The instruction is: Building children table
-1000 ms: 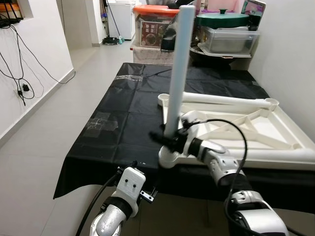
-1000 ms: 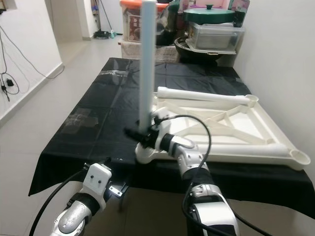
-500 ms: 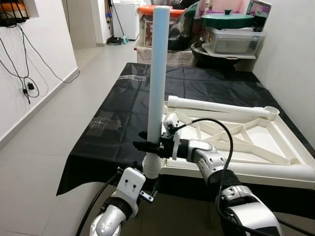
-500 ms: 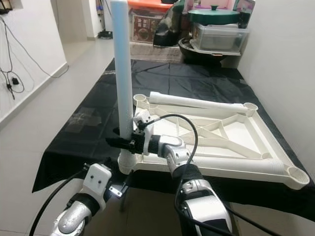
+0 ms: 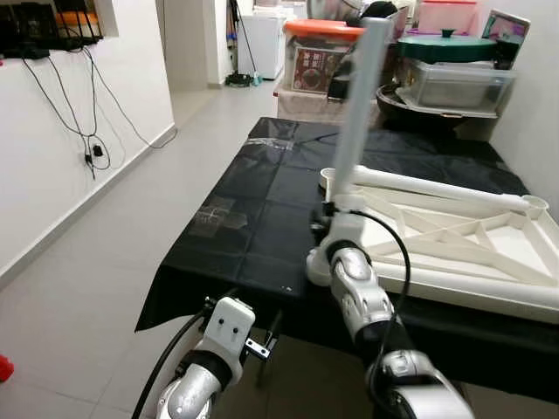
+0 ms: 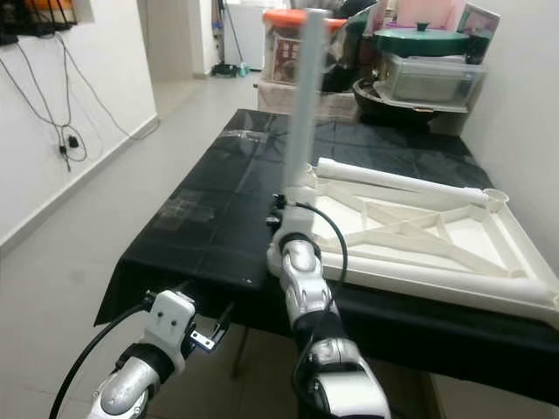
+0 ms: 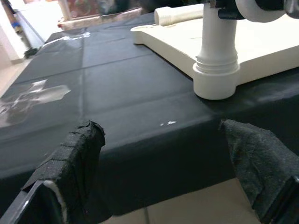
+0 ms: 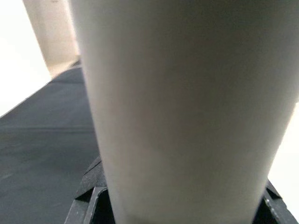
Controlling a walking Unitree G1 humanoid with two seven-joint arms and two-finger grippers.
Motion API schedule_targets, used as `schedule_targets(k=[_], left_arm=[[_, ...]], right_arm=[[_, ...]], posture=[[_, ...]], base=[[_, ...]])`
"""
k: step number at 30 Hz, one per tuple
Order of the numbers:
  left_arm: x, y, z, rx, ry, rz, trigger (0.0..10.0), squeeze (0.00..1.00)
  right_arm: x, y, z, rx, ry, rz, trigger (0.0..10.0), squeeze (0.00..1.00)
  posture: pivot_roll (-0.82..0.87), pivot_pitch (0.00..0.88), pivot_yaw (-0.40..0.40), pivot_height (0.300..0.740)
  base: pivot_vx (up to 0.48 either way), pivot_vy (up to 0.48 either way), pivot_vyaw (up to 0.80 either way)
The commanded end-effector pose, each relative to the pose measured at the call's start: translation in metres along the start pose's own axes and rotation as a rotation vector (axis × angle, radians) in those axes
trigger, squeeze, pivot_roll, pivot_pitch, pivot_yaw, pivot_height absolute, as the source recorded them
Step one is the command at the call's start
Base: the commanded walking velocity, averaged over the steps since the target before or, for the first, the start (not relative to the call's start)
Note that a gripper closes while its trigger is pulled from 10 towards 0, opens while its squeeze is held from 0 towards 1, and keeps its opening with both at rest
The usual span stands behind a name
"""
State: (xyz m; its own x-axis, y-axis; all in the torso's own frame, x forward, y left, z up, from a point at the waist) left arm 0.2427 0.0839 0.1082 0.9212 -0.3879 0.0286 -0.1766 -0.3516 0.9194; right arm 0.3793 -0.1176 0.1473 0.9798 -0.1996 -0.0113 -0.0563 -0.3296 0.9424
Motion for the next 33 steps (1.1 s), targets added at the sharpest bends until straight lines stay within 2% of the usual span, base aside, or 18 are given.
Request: schedule_targets(k=[1, 5, 6, 7, 8, 9, 11, 12, 14, 17, 18, 22, 24, 26, 27, 30, 31, 33], left_arm=[[0.0, -0.002, 0.004, -0.017, -0.016, -0.007, 10.0, 0.0], [0.0, -0.003, 0.004, -0.015, -0.015, -0.007, 10.0, 0.0], [0.0, -0.003, 0.004, -0.015, -0.015, -0.007, 10.0, 0.0], [0.0, -0.003, 0.004, -0.015, -0.015, -0.007, 10.0, 0.0], [0.0, -0.003, 0.004, -0.016, -0.016, -0.007, 10.0, 0.0], [0.0, -0.003, 0.004, -0.016, -0.016, -0.007, 10.0, 0.0], [-0.001, -0.003, 0.005, -0.017, -0.019, -0.008, 10.0, 0.0], [-0.001, -0.003, 0.005, -0.017, -0.019, -0.006, 10.0, 0.0], [-0.001, -0.003, 0.005, -0.017, -0.019, -0.005, 10.0, 0.0], [0.0, -0.003, 0.005, -0.016, -0.021, -0.001, 10.0, 0.0], [0.0, -0.003, 0.005, -0.016, -0.021, -0.001, 10.0, 0.0], [0.0, -0.003, 0.006, -0.016, -0.021, -0.002, 10.0, 0.0], [0.0, -0.003, 0.006, -0.016, -0.021, -0.002, 10.0, 0.0], [0.0, -0.003, 0.006, -0.015, -0.021, -0.001, 10.0, 0.0], [0.0, -0.003, 0.006, -0.015, -0.021, -0.001, 10.0, 0.0], [0.001, -0.004, 0.007, -0.013, -0.023, 0.001, 10.0, 0.0], [0.001, -0.004, 0.007, -0.013, -0.023, 0.001, 10.0, 0.0], [0.001, -0.004, 0.007, -0.013, -0.023, 0.003, 10.0, 0.0]], right_arm=[[-0.003, 0.001, 0.006, 0.028, -0.073, 0.027, 0.0, 0.0], [-0.01, -0.009, -0.012, 0.046, -0.056, -0.003, 0.0, 0.0], [-0.011, -0.011, -0.019, 0.066, -0.032, -0.013, 2.2, 0.0], [-0.011, -0.011, -0.019, 0.066, -0.032, -0.013, 2.2, 0.0], [-0.012, -0.011, -0.029, 0.089, 0.052, -0.017, 10.0, 1.0], [-0.012, -0.011, -0.029, 0.089, 0.052, -0.017, 10.0, 1.0], [-0.012, -0.005, -0.04, 0.079, 0.176, 0.017, 10.0, 1.0], [-0.012, -0.004, -0.042, 0.052, 0.246, 0.019, 10.0, 0.0], [-0.012, -0.004, -0.042, 0.032, 0.282, 0.018, 10.0, 0.0], [-0.012, -0.014, -0.04, 0.014, 0.462, -0.089, 10.0, 0.0], [-0.012, -0.014, -0.04, 0.014, 0.462, -0.089, 10.0, 0.0], [-0.01, -0.019, -0.034, -0.001, 0.628, -0.221, 10.0, 0.0], [-0.01, -0.019, -0.034, -0.001, 0.628, -0.221, 10.0, 0.0], [-0.01, -0.015, -0.034, 0.01, 0.787, -0.317, 10.0, 0.0], [-0.01, -0.015, -0.034, 0.01, 0.787, -0.317, 10.0, 0.0], [-0.023, -0.016, -0.043, -0.037, 1.061, -0.44, 10.0, 0.0], [-0.023, -0.016, -0.043, -0.037, 1.061, -0.44, 10.0, 0.0], [-0.034, -0.021, -0.046, -0.074, 1.211, -0.507, 10.0, 0.0]], posture=[[0.07, 0.0, -0.063, 0.74], [0.07, 0.0, -0.062, 0.74], [0.07, 0.0, -0.062, 0.74], [0.07, 0.0, -0.062, 0.74], [0.07, 0.0, -0.063, 0.74], [0.07, 0.0, -0.063, 0.74], [0.07, 0.0, -0.06, 0.74], [0.06, 0.0, -0.059, 0.74], [0.06, 0.0, -0.059, 0.74], [0.07, 0.0, -0.061, 0.74], [0.07, 0.0, -0.061, 0.74], [0.06, 0.0, -0.06, 0.74], [0.06, 0.0, -0.06, 0.74], [0.06, 0.0, -0.06, 0.74], [0.06, 0.0, -0.06, 0.74], [0.07, 0.0, -0.06, 0.74], [0.07, 0.0, -0.06, 0.74], [0.07, 0.0, -0.061, 0.74]], base=[[0.0, 0.0, 0.0], [0.0, 0.0, 0.0], [0.0, 0.0, 0.0], [0.0, 0.0, 0.0], [0.0, 0.0, 0.0], [0.0, 0.0, 0.0], [0.0, 0.0, 0.0], [0.0, 0.0, 0.0], [0.0, 0.0, 0.0], [0.0, 0.0, 0.0], [0.0, 0.0, 0.0], [0.0, 0.0, 0.0], [0.0, 0.0, 0.0], [0.0, 0.0, 0.0], [0.0, 0.0, 0.0], [0.0, 0.0, 0.0], [0.0, 0.0, 0.0], [0.0, 0.0, 0.0]])
Point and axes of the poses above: a point about 5 cm out from each wrist's last joint towards the gripper, its own x axis pointing out of the wrist towards the gripper, its own y axis along the axis of the wrist's last joint, z = x × y, the point moved 1 cm from there along x, pointing out of the wrist towards the gripper, and after that the axes turned 14 degrees about x, right-handed, at the moved point
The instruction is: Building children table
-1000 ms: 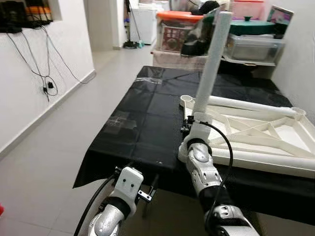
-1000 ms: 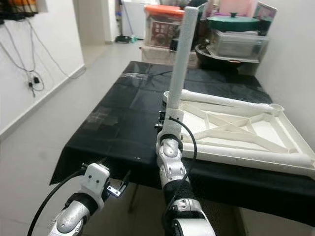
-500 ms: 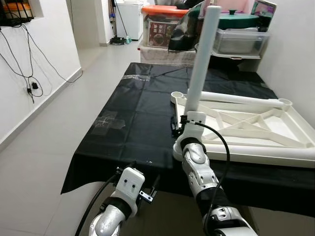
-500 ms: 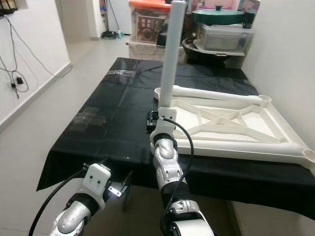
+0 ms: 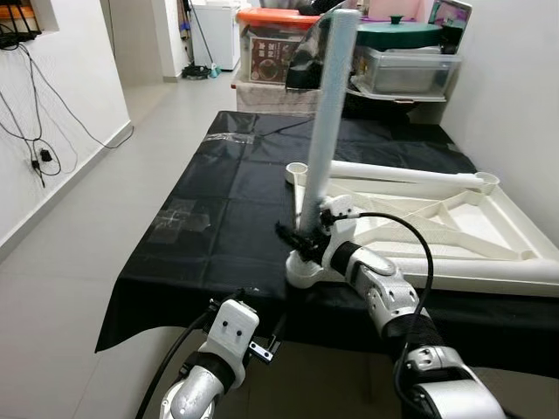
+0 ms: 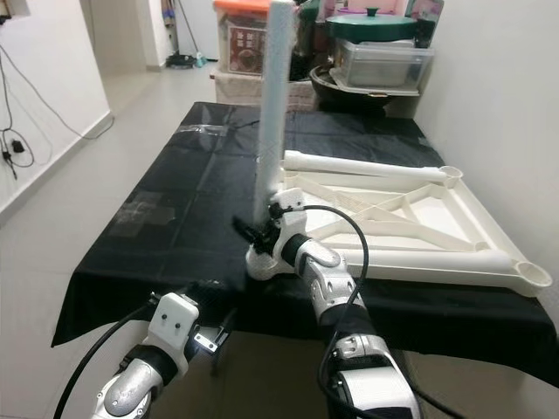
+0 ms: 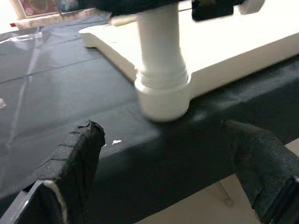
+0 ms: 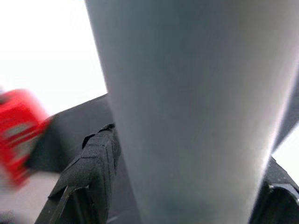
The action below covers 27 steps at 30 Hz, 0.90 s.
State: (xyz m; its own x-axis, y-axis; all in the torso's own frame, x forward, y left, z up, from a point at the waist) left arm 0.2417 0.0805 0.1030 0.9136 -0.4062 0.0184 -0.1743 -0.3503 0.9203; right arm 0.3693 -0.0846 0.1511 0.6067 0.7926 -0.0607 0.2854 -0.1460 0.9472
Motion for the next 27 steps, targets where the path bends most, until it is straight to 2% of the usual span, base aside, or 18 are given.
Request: schedule_targets(k=[1, 2, 7, 8, 10, 11, 13, 14, 17, 18, 21, 22, 23, 24, 25, 26, 27], left_arm=[[0.001, 0.0, 0.001, -0.01, -0.001, 0.005, 10.0, 0.0], [0.001, 0.0, 0.001, -0.01, 0.001, 0.005, 10.0, 0.0], [0.001, 0.0, 0.001, -0.01, 0.002, 0.004, 10.0, 0.0], [0.001, 0.0, 0.001, -0.011, 0.003, 0.005, 10.0, 0.0], [0.001, 0.0, 0.001, -0.011, 0.003, 0.005, 10.0, 0.0], [0.001, 0.0, 0.001, -0.011, 0.006, 0.004, 10.0, 0.0], [0.001, 0.001, 0.001, -0.011, 0.009, 0.004, 10.0, 0.0], [0.001, 0.001, 0.001, -0.011, 0.009, 0.004, 10.0, 0.0], [0.001, 0.001, 0.0, -0.011, 0.012, 0.004, 10.0, 0.0], [0.001, 0.001, 0.0, -0.011, 0.012, 0.004, 10.0, 0.0], [0.001, 0.001, 0.0, -0.011, 0.012, 0.004, 10.0, 0.0], [0.001, 0.001, 0.0, -0.011, 0.012, 0.004, 10.0, 0.0], [0.001, 0.001, -0.001, -0.011, 0.012, 0.004, 10.0, 0.0], [0.001, 0.001, -0.001, -0.011, 0.011, 0.004, 10.0, 0.0], [0.001, 0.001, -0.001, -0.011, 0.011, 0.004, 10.0, 0.0], [0.001, 0.0, -0.001, -0.011, 0.011, 0.004, 10.0, 0.0], [0.001, 0.001, -0.002, -0.011, 0.012, 0.004, 10.0, 0.0]], right_arm=[[0.01, -0.014, -0.021, 0.002, 0.171, -0.098, 10.0, 0.0], [0.01, -0.019, -0.03, 0.005, 0.28, -0.148, 10.0, 0.0], [0.012, -0.024, -0.038, 0.042, 0.388, -0.199, 10.0, 0.0], [0.013, -0.025, -0.038, 0.037, 0.379, -0.203, 4.4, 0.0], [0.013, -0.025, -0.038, 0.037, 0.379, -0.203, 4.4, 0.0], [0.017, -0.024, -0.034, 0.019, 0.311, -0.187, 0.0, 0.0], [0.023, -0.02, -0.022, -0.005, 0.132, -0.134, 0.0, 0.0], [0.023, -0.02, -0.022, -0.005, 0.132, -0.134, 0.0, 0.0], [0.023, -0.007, 0.002, 0.016, -0.162, -0.013, 0.0, 0.0], [0.023, -0.007, 0.002, 0.016, -0.162, -0.013, 0.0, 0.0], [0.018, 0.001, 0.016, 0.043, -0.325, 0.058, 0.0, 0.0], [0.018, 0.001, 0.016, 0.043, -0.325, 0.058, 0.0, 0.0], [0.013, 0.003, 0.024, 0.065, -0.437, 0.092, 0.0, 0.0], [0.005, 0.005, 0.035, 0.071, -0.614, 0.138, 0.0, 0.0], [0.005, 0.005, 0.035, 0.071, -0.614, 0.138, 0.0, 0.0], [-0.002, 0.006, 0.042, 0.072, -0.732, 0.167, 0.0, 0.0], [-0.014, 0.007, 0.05, 0.061, -0.904, 0.222, 0.0, 0.0]], posture=[[0.07, 0.0, -0.061, 0.74], [0.07, 0.0, -0.064, 0.74], [0.07, 0.0, -0.067, 0.74], [0.07, 0.0, -0.07, 0.74], [0.07, 0.0, -0.07, 0.74], [0.07, 0.0, -0.071, 0.74], [0.07, 0.0, -0.07, 0.74], [0.07, 0.0, -0.07, 0.74], [0.07, 0.0, -0.069, 0.74], [0.07, 0.0, -0.069, 0.74], [0.07, 0.0, -0.066, 0.74], [0.07, 0.0, -0.066, 0.74], [0.07, 0.0, -0.064, 0.74], [0.07, 0.0, -0.065, 0.74], [0.07, 0.0, -0.065, 0.74], [0.07, 0.0, -0.065, 0.74], [0.07, 0.0, -0.066, 0.74]], base=[[0.0, 0.0, 0.0], [0.0, 0.0, 0.0], [0.0, 0.0, 0.0], [0.0, 0.0, 0.0], [0.0, 0.0, 0.0], [0.0, 0.0, 0.0], [0.0, 0.0, 0.0], [0.0, 0.0, 0.0], [0.0, 0.0, 0.0], [0.0, 0.0, 0.0], [0.0, 0.0, 0.0], [0.0, 0.0, 0.0], [0.0, 0.0, 0.0], [0.0, 0.0, 0.0], [0.0, 0.0, 0.0], [0.0, 0.0, 0.0], [0.0, 0.0, 0.0]])
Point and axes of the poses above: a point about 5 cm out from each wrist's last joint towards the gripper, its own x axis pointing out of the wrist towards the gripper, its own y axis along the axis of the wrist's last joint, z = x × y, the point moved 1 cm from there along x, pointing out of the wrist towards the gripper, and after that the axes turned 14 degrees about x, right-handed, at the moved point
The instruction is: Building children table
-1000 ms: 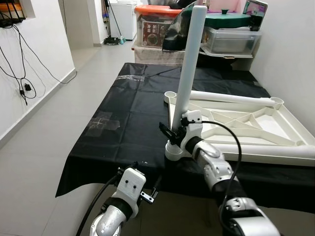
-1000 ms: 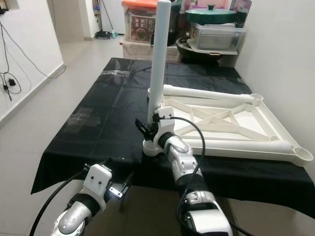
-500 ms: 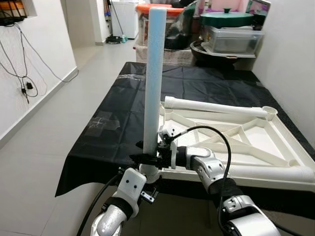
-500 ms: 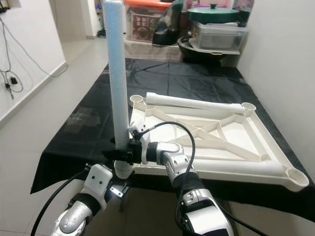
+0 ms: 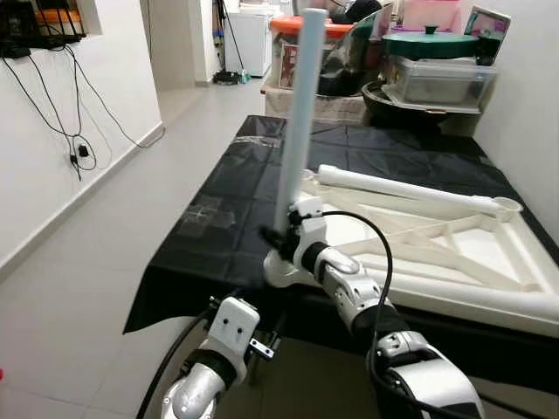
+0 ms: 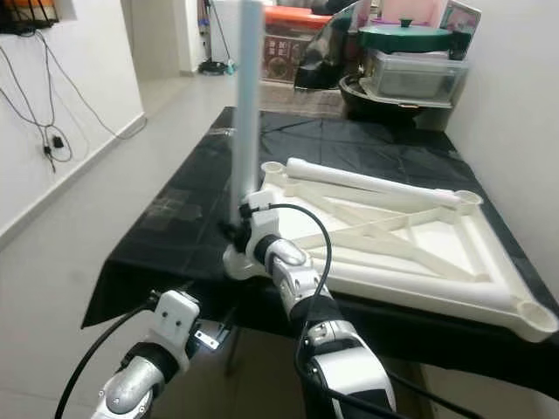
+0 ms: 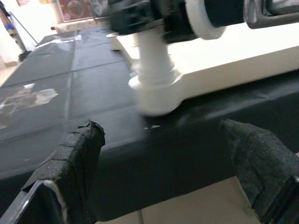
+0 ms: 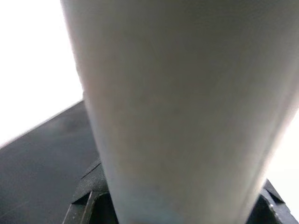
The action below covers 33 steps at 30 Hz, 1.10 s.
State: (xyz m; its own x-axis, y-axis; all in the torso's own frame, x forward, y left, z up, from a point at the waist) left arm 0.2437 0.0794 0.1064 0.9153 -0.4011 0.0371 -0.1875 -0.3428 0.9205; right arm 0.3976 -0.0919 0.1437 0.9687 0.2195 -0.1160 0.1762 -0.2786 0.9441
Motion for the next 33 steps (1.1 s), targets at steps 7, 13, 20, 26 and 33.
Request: schedule_targets(k=[7, 13, 20, 26, 33], left_arm=[[-0.001, -0.002, 0.0, -0.007, -0.006, -0.011, 10.0, 0.0], [0.0, -0.002, -0.001, -0.01, 0.003, -0.012, 10.0, 0.0], [0.0, -0.002, -0.001, -0.012, 0.006, -0.013, 10.0, 0.0], [0.0, -0.002, -0.001, -0.013, 0.006, -0.013, 10.0, 0.0], [0.002, -0.003, -0.002, -0.014, 0.001, -0.012, 10.0, 0.0]], right_arm=[[-0.025, 0.005, 0.03, 0.06, -0.532, 0.239, 0.0, 0.0], [-0.018, 0.0, -0.014, 0.136, -0.252, 0.245, 10.0, 0.0], [-0.011, 0.004, -0.028, 0.183, -0.019, 0.225, 10.0, 0.0], [-0.009, 0.005, -0.025, 0.212, 0.073, 0.18, 10.0, 0.0], [-0.013, -0.003, -0.035, 0.094, 0.562, -0.089, 10.0, 0.0]], posture=[[0.07, 0.0, -0.065, 0.74], [0.07, 0.0, -0.07, 0.74], [0.07, 0.0, -0.07, 0.74], [0.07, 0.0, -0.071, 0.74], [0.06, 0.0, -0.062, 0.74]], base=[[0.0, 0.0, 0.0], [0.0, 0.0, 0.0], [0.0, 0.0, 0.0], [0.0, 0.0, 0.0], [0.0, 0.0, 0.0]])
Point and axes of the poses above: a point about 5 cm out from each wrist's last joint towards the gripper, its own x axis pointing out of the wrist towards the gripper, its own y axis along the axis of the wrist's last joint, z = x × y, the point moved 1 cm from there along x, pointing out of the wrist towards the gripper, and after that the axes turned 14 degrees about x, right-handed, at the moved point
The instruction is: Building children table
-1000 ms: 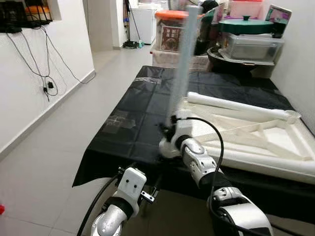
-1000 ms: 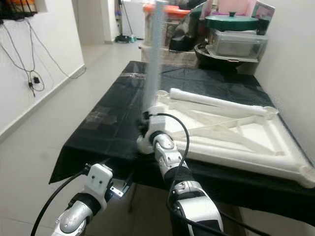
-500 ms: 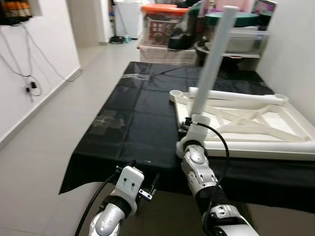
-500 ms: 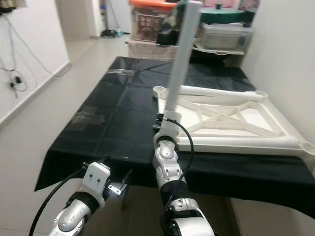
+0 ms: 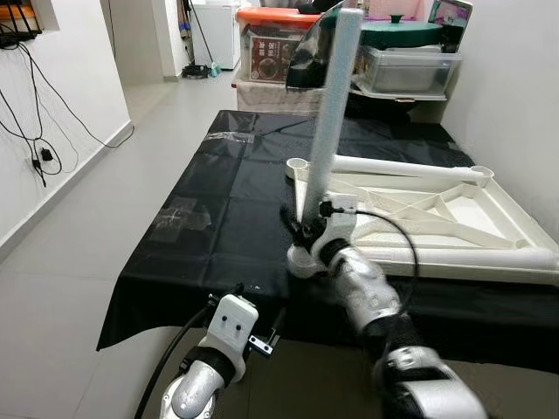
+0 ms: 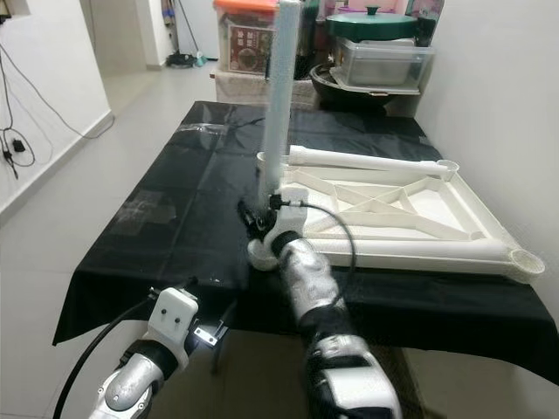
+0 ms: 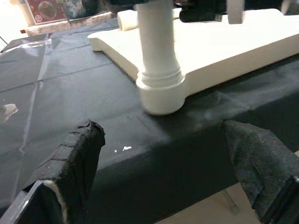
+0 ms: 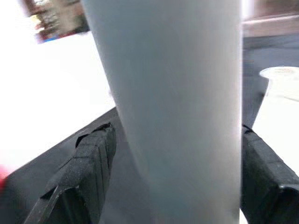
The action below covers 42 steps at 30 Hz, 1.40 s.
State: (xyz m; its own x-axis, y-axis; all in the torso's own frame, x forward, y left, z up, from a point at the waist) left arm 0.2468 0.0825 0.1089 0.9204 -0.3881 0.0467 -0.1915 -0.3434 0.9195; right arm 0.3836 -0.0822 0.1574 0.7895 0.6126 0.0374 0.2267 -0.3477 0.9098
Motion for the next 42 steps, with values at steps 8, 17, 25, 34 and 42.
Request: schedule_targets(k=[8, 17, 25, 34, 42], left_arm=[[0.0, -0.003, 0.003, -0.015, -0.018, -0.016, 10.0, 0.0], [-0.001, -0.002, 0.004, -0.019, -0.013, -0.017, 10.0, 0.0], [-0.002, -0.002, 0.005, -0.024, -0.015, -0.018, 10.0, 0.0], [0.0, -0.003, 0.005, -0.023, -0.031, -0.017, 10.0, 0.0], [0.0, -0.004, 0.007, -0.022, -0.033, -0.018, 10.0, 0.0]], right_arm=[[0.014, -0.018, -0.037, -0.07, 0.378, -0.269, 10.0, 0.0], [0.015, -0.024, -0.044, -0.073, 0.45, -0.328, 0.0, 0.0], [0.021, -0.012, -0.009, -0.032, -0.06, -0.115, 0.0, 0.0], [-0.031, 0.003, 0.051, -0.001, -0.902, 0.246, 0.0, 0.0], [-0.019, -0.011, 0.03, 0.018, -0.834, 0.226, 10.0, 0.0]], posture=[[0.07, 0.0, -0.063, 0.74], [0.07, 0.0, -0.069, 0.74], [0.06, 0.0, -0.069, 0.74], [0.04, 0.0, -0.053, 0.74], [0.05, 0.0, -0.059, 0.74]], base=[[0.0, 0.0, 0.0], [0.0, 0.0, 0.0], [0.0, 0.0, 0.0], [0.0, 0.0, 0.0], [0.0, 0.0, 0.0]])
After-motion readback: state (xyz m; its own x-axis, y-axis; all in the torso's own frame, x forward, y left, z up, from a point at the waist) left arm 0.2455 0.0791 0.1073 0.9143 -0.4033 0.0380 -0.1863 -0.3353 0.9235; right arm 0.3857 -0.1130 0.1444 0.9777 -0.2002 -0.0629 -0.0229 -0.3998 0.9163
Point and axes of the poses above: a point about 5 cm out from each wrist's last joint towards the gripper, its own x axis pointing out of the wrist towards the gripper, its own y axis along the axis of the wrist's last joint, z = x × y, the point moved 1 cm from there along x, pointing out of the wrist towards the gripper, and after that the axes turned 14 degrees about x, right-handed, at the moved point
